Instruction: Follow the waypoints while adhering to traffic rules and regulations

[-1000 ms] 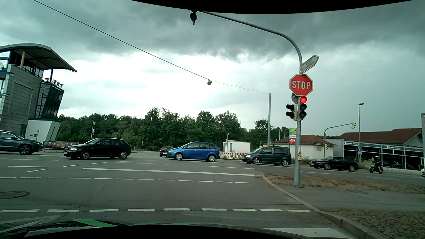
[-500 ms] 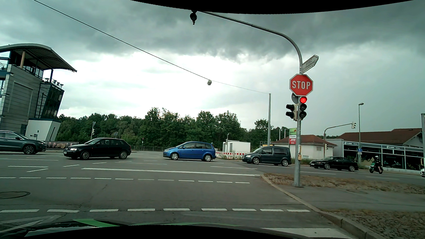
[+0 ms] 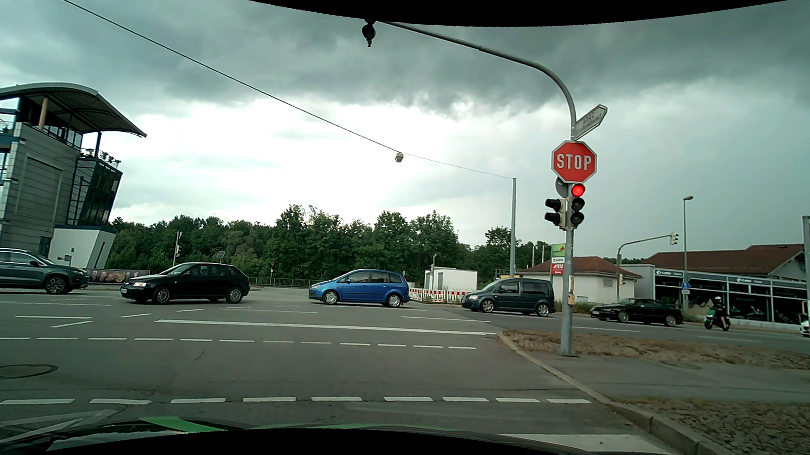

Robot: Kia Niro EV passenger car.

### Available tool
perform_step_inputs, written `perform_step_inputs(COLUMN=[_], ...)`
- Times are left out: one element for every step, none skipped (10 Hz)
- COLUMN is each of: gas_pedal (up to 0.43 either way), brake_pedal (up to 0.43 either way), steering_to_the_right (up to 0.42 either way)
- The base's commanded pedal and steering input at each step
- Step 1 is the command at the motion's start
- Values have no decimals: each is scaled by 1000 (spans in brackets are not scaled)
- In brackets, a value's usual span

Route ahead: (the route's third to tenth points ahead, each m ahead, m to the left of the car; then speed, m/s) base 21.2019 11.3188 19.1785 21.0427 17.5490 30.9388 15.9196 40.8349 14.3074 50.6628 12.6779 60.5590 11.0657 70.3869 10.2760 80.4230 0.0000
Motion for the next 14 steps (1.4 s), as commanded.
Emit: perform_step_inputs(gas_pedal=[0, 0, 0, 0, 0, 0, 0, 0, 0, 0, 0, 0, 0, 0], brake_pedal=[329, 323, 323, 329, 329, 329, 329, 329, 323, 323, 329, 329, 329, 329], steering_to_the_right=[-94, -95, -94, -95, -95, -95, -95, -95, -95, -95, -95, -95, -95, -95])
